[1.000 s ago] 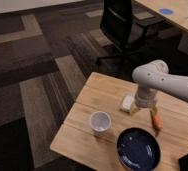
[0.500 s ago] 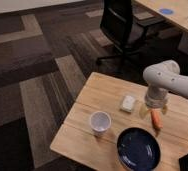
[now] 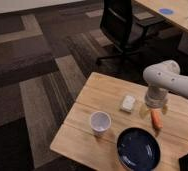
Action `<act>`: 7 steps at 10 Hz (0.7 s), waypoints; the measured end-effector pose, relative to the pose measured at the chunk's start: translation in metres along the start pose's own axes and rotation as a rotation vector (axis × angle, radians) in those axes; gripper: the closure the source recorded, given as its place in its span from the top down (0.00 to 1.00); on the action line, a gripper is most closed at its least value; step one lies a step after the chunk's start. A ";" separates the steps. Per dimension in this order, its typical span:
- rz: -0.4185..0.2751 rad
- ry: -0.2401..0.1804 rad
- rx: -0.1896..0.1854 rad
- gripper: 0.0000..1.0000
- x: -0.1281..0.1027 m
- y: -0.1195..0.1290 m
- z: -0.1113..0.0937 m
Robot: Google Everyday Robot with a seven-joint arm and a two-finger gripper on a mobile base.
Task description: Place the pepper in the ceramic bowl
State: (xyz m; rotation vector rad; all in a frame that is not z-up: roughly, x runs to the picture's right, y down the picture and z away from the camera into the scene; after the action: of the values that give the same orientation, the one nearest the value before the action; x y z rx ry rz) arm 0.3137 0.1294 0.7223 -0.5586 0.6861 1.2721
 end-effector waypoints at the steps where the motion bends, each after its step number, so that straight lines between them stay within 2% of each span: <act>1: 0.006 0.001 -0.004 0.65 -0.002 -0.007 0.006; 5: 0.023 -0.037 -0.065 0.65 -0.015 -0.022 0.024; 7: 0.031 -0.043 -0.094 0.65 -0.018 -0.026 0.032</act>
State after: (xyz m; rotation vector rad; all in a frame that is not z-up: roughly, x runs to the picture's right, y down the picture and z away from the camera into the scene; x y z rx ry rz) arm 0.3416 0.1350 0.7579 -0.5973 0.6039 1.3468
